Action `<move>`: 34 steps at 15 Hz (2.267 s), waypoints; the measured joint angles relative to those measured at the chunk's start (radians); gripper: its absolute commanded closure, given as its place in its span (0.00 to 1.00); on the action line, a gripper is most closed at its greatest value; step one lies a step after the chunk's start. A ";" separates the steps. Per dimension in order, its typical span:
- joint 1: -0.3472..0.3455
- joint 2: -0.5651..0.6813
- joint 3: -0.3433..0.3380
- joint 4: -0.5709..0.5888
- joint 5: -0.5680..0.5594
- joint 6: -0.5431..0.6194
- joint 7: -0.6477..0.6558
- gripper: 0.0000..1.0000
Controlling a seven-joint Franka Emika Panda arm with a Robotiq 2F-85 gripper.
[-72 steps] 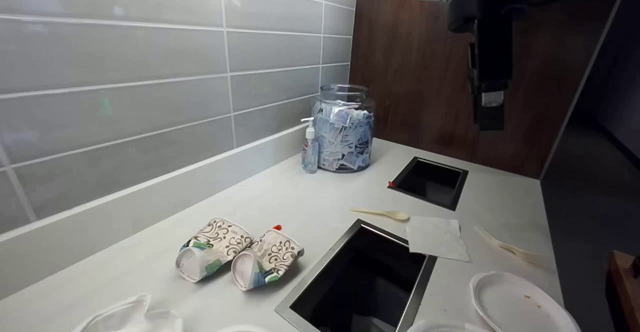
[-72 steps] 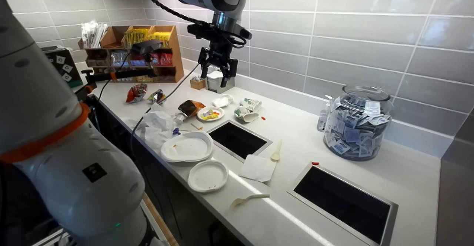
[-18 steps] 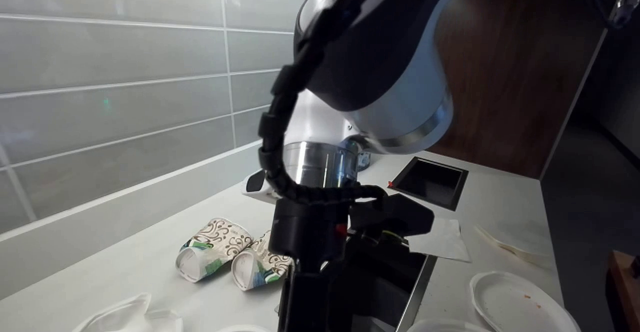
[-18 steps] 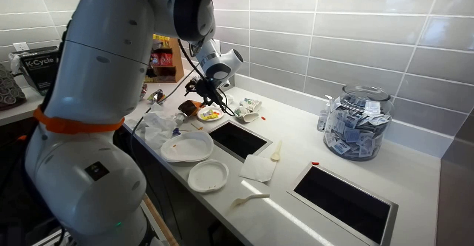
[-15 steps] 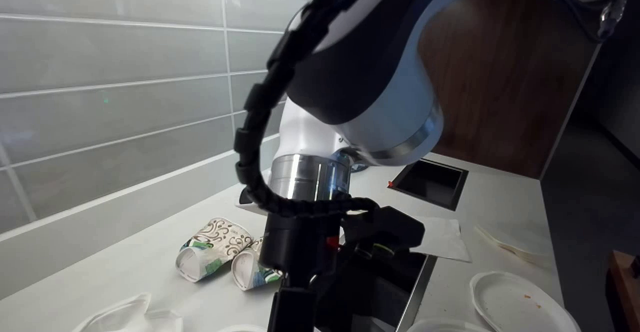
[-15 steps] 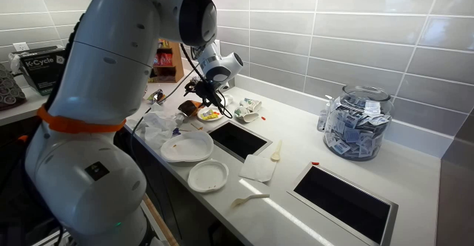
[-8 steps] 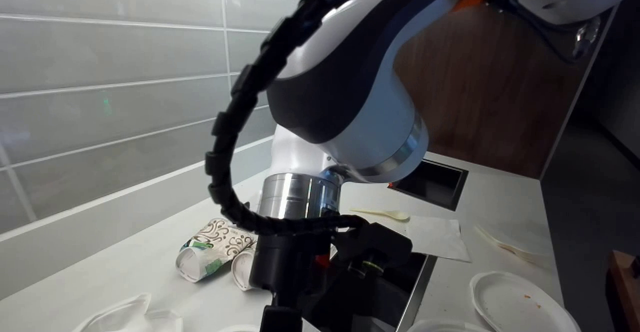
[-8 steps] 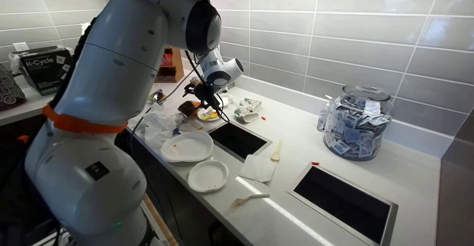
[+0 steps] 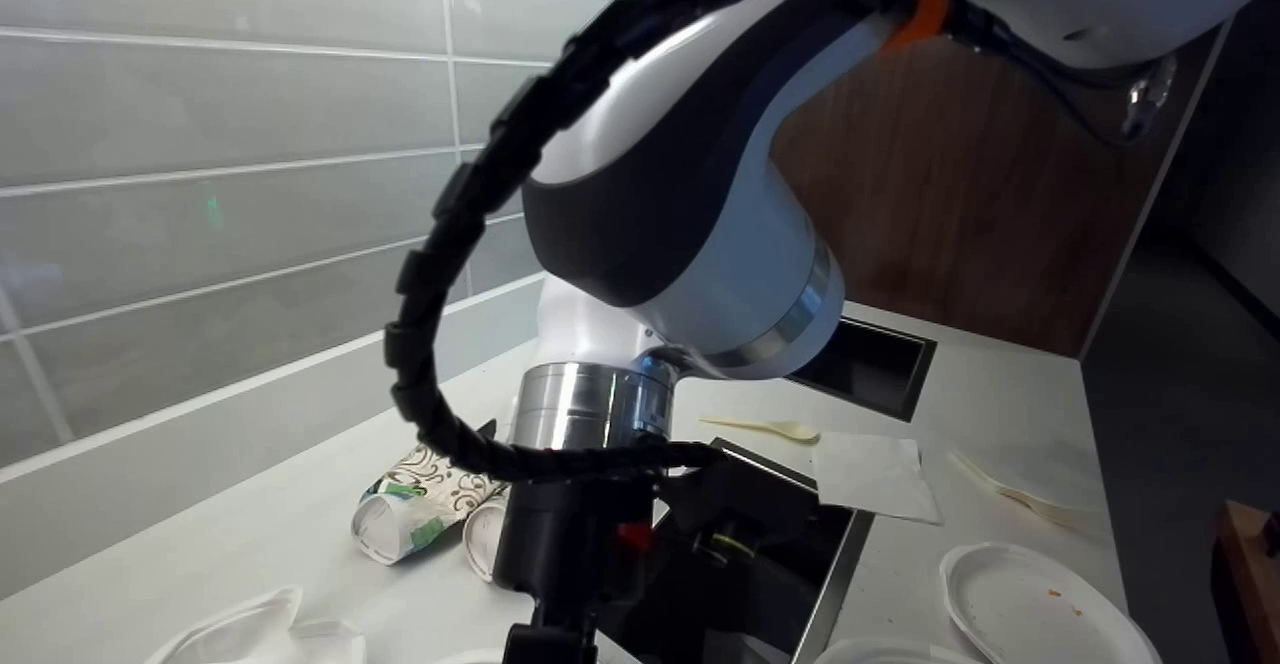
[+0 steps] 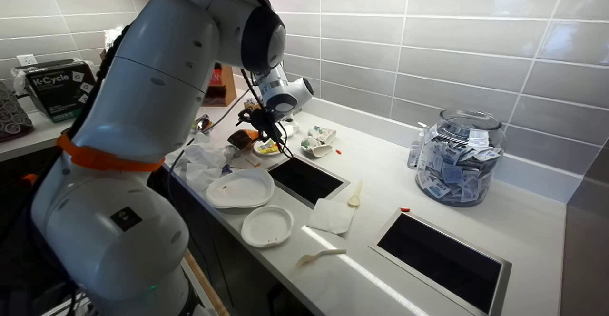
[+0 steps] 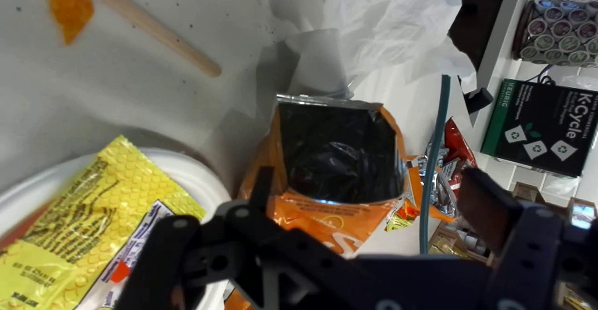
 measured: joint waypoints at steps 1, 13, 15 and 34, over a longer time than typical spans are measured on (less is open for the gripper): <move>0.001 0.000 -0.002 0.000 -0.001 0.000 0.006 0.00; 0.008 -0.029 -0.033 -0.034 -0.081 0.000 0.163 0.00; 0.009 -0.029 -0.033 -0.035 -0.101 0.000 0.177 0.00; -0.010 -0.023 -0.008 -0.042 0.297 0.013 0.195 0.00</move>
